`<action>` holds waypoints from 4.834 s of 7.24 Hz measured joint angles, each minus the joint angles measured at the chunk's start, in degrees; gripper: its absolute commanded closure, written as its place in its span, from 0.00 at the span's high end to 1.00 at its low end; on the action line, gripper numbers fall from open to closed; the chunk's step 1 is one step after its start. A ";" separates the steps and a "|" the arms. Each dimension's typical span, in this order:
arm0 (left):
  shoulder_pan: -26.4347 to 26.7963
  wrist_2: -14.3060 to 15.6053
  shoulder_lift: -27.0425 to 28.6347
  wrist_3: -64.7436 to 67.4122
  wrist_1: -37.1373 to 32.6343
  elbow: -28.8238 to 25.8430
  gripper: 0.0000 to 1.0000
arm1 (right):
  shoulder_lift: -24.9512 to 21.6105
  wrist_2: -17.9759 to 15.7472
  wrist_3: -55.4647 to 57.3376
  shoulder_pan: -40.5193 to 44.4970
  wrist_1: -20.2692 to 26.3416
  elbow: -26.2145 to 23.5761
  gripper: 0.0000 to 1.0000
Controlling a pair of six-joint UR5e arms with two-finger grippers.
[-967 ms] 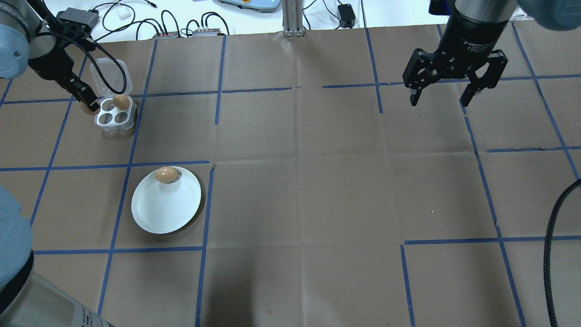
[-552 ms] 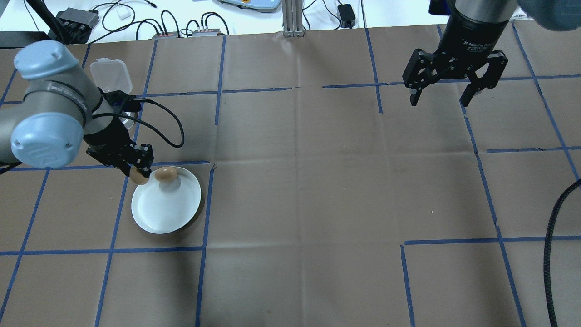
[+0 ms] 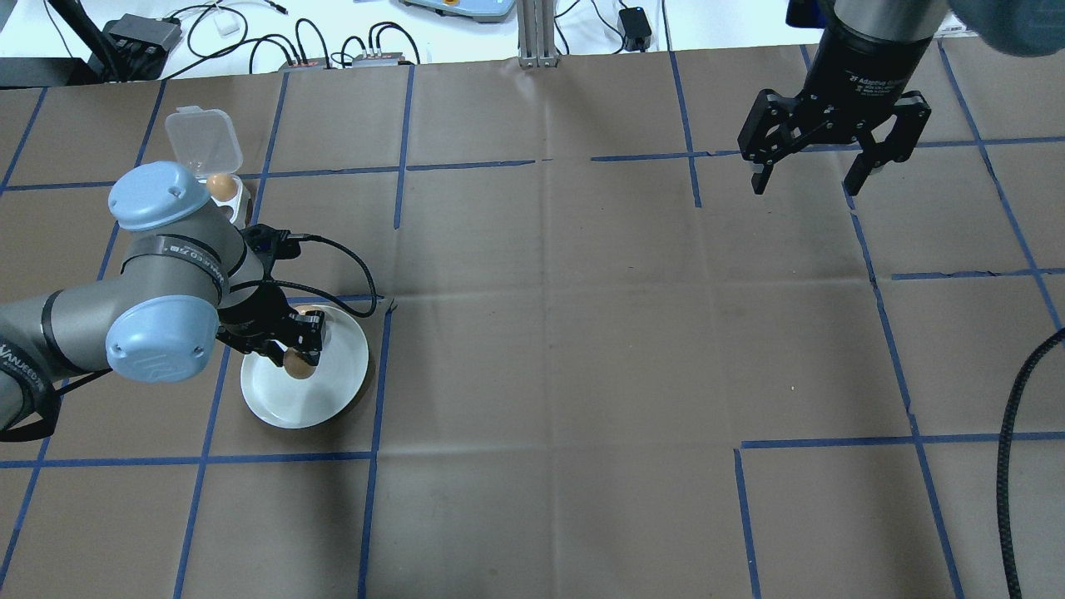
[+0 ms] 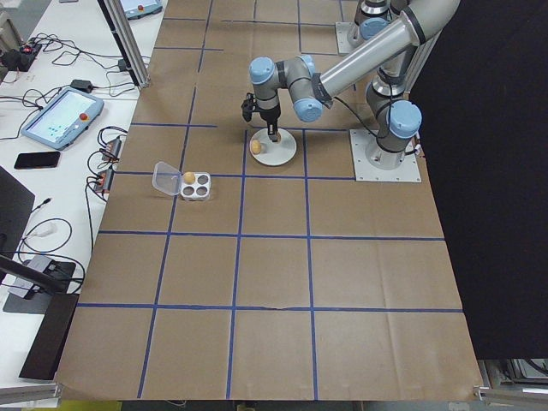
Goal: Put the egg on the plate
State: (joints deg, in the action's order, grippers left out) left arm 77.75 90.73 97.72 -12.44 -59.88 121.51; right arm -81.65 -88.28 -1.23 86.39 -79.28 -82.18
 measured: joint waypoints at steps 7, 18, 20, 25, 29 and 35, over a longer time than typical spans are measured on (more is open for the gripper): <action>-0.07 -0.65 -2.02 3.12 -6.02 -10.65 1.00 | 0.00 0.01 0.00 0.00 0.00 0.00 1.00; -8.43 -0.78 33.17 -4.45 -8.96 -53.93 0.99 | 0.00 -0.01 0.00 0.00 0.00 0.00 1.00; -8.67 -0.77 36.93 -5.43 -6.32 -54.32 0.94 | 0.02 -0.01 0.00 0.00 0.00 0.00 1.00; -8.76 -0.52 35.20 -6.39 -6.40 -49.95 0.79 | 0.00 0.04 0.00 0.00 0.00 0.00 1.00; -8.98 -0.63 34.71 -6.45 -5.76 -49.35 0.66 | 0.02 0.02 0.00 0.00 0.00 0.00 1.00; -9.08 -0.36 34.26 -6.44 -5.81 -49.61 0.15 | 0.00 0.04 0.00 0.00 0.00 0.00 1.00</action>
State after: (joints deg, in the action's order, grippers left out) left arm 68.67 90.37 131.98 -18.88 -65.69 71.90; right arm -81.65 -88.24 -1.23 86.40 -79.28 -82.18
